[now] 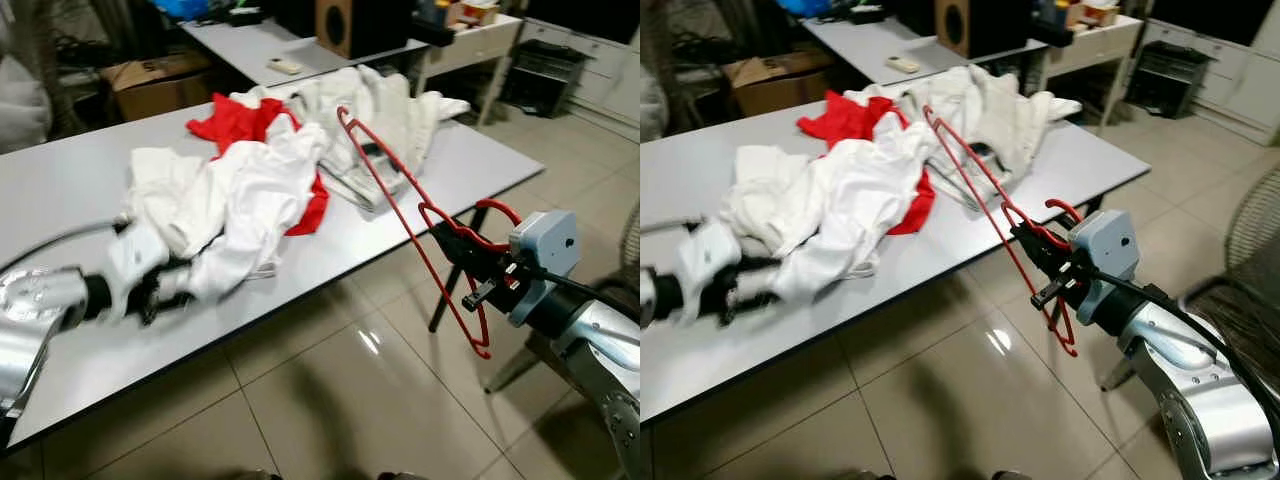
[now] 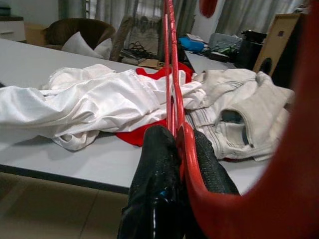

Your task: Hang hanger

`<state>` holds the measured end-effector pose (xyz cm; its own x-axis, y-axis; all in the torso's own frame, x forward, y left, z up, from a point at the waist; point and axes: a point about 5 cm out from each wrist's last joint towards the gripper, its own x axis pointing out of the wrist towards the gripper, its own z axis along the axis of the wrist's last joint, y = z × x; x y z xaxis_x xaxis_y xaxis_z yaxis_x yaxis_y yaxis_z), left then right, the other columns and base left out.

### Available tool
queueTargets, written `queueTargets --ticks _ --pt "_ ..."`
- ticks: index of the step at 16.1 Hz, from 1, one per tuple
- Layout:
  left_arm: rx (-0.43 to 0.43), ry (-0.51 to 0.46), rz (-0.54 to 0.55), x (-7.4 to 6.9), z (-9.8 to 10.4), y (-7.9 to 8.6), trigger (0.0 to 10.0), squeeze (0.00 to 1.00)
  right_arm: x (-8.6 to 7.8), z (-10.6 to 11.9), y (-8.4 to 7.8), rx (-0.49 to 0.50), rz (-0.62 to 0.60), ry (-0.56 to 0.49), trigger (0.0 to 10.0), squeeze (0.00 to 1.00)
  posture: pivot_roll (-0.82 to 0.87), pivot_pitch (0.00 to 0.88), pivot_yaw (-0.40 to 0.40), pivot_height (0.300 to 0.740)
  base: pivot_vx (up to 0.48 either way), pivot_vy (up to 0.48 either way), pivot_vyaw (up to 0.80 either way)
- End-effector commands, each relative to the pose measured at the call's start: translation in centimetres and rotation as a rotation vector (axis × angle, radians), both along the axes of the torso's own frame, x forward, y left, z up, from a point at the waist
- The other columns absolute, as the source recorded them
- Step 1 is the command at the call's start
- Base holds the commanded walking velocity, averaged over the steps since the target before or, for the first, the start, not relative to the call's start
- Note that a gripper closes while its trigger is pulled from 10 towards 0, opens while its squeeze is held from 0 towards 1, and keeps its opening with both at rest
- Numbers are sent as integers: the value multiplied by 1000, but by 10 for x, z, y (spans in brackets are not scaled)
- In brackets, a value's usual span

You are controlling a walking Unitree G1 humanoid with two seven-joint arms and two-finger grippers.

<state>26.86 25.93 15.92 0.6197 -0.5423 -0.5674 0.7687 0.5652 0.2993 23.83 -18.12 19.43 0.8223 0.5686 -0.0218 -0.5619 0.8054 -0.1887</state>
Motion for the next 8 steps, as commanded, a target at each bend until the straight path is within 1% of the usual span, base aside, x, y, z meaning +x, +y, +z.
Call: queueTargets --ticks 1,3,6,7,8 --pt "52 -10 -31 -2 3 -1 10000 1000 -2 0 2 -14 0 3 10000 0 -141 9 69 740 0 0 0" --pt "59 -9 -26 -4 4 4 10000 1000 -1 -1 2 -18 0 4 10000 0 -141 7 69 740 0 0 0" --pt "106 69 -65 -16 0 18 10000 1000 -2 -2 1 -24 2 4 10000 0 -137 3 68 740 0 0 0" --pt "86 87 -67 -20 2 21 10000 1000 -2 -2 1 -22 1 4 10000 0 -134 1 65 740 0 0 0" --pt "7 76 -55 -21 9 21 10000 1000 -2 -2 1 -18 0 3 10000 0 -131 0 63 740 0 0 0"
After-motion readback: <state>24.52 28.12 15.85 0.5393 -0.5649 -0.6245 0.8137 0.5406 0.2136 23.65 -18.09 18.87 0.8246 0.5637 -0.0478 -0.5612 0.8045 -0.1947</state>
